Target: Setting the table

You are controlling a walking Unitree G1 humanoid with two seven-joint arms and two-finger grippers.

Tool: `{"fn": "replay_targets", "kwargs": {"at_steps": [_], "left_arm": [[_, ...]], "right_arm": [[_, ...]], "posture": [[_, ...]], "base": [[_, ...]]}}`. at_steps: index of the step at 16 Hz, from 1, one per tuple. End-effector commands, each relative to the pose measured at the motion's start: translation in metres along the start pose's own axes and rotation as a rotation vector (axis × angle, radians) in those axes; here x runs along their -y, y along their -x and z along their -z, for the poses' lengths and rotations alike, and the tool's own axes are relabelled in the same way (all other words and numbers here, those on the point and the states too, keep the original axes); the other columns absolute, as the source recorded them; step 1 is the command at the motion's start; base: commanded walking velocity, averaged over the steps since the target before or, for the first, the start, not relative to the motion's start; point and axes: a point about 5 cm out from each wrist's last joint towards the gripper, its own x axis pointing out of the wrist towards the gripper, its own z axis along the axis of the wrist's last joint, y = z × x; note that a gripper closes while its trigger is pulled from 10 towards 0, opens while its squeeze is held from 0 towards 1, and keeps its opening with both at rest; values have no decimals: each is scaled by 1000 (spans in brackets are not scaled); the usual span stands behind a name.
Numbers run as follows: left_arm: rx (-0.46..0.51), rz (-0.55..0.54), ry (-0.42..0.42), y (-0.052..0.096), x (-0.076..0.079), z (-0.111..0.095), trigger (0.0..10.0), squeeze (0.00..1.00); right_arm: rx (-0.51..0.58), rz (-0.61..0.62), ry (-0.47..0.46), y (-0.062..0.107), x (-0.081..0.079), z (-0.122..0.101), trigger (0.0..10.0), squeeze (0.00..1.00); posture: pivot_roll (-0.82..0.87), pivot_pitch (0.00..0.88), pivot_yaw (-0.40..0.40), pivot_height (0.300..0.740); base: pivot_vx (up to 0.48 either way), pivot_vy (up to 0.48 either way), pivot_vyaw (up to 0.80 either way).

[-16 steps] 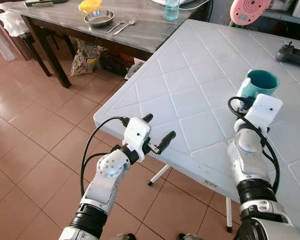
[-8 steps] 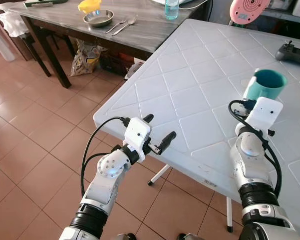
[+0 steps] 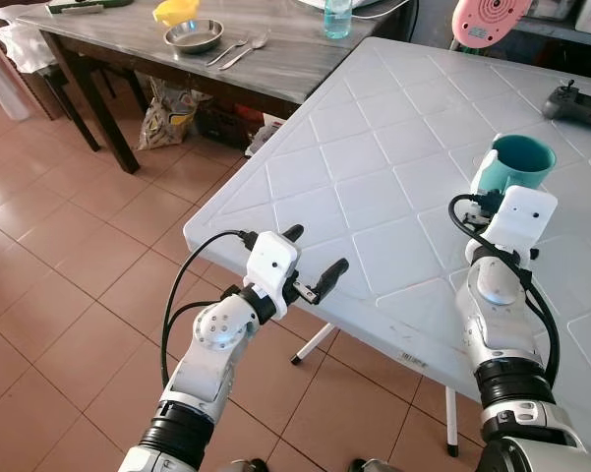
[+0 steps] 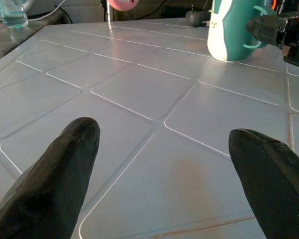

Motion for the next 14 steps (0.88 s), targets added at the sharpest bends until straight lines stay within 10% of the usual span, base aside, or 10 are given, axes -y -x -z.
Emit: {"fn": "replay_targets", "kwargs": {"at_steps": [1, 7, 8, 9, 10, 11, 13, 14], "left_arm": [[-20, 0, -9, 2, 1, 4, 10000, 0], [-22, 3, -9, 1, 2, 5, 10000, 0], [-22, 3, -8, 1, 2, 5, 10000, 0], [-24, 2, -9, 2, 1, 5, 10000, 0], [-25, 2, -9, 2, 2, 6, 10000, 0], [-25, 0, -9, 2, 1, 6, 10000, 0], [-26, -1, -8, 2, 1, 6, 10000, 0], [-26, -2, -7, 2, 2, 6, 10000, 0]], "right_arm": [[40, -17, -1, -1, -5, -8, 10000, 1000], [55, -29, 6, -6, -6, -15, 10000, 996], [57, -34, 7, -7, -6, -16, 10000, 745], [58, -38, 4, -9, -6, -17, 10000, 0], [58, -37, 7, -9, -6, -17, 8941, 0], [55, -39, 3, -9, -7, -17, 3294, 0], [44, -38, -5, -9, -7, -15, 0, 0], [38, -38, -10, -8, -7, -14, 118, 0]], "posture": [[64, 151, 65, 740], [61, 153, 70, 740], [63, 156, 72, 740], [64, 157, 71, 740], [64, 157, 71, 740], [68, 159, 71, 740], [68, 159, 71, 740], [68, 159, 71, 740]], "base": [[0, 0, 0], [0, 0, 0], [0, 0, 0], [0, 0, 0], [0, 0, 0], [0, 0, 0], [0, 0, 0], [0, 0, 0]]}}
